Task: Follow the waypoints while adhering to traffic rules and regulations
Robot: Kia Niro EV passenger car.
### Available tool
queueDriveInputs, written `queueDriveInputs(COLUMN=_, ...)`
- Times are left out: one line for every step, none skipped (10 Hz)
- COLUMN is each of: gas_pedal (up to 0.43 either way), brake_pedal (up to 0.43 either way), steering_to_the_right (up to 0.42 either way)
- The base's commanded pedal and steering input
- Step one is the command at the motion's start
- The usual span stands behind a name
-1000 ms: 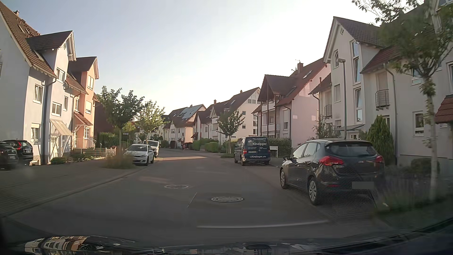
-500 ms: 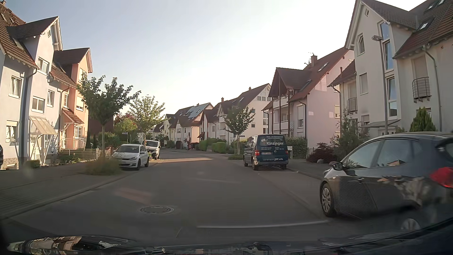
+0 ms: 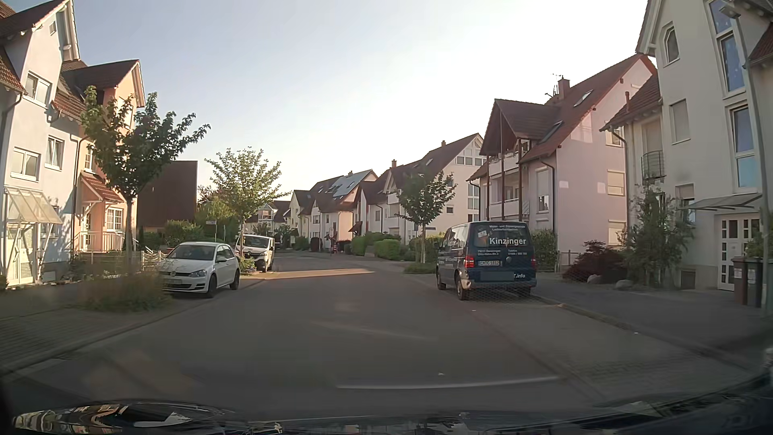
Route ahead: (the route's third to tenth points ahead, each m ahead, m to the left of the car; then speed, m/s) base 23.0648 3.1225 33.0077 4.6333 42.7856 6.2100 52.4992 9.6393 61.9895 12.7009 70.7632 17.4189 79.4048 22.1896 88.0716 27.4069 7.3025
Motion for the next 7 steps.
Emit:
queueDriveInputs(gas_pedal=0.047, brake_pedal=0.0, steering_to_the_right=-0.035)
queueDriveInputs(gas_pedal=0.047, brake_pedal=0.0, steering_to_the_right=-0.035)
queueDriveInputs(gas_pedal=0.047, brake_pedal=0.0, steering_to_the_right=-0.033)
queueDriveInputs(gas_pedal=0.047, brake_pedal=0.0, steering_to_the_right=-0.031)
queueDriveInputs(gas_pedal=0.047, brake_pedal=0.0, steering_to_the_right=-0.031)
queueDriveInputs(gas_pedal=0.047, brake_pedal=0.0, steering_to_the_right=-0.031)
queueDriveInputs(gas_pedal=0.047, brake_pedal=0.0, steering_to_the_right=-0.03)
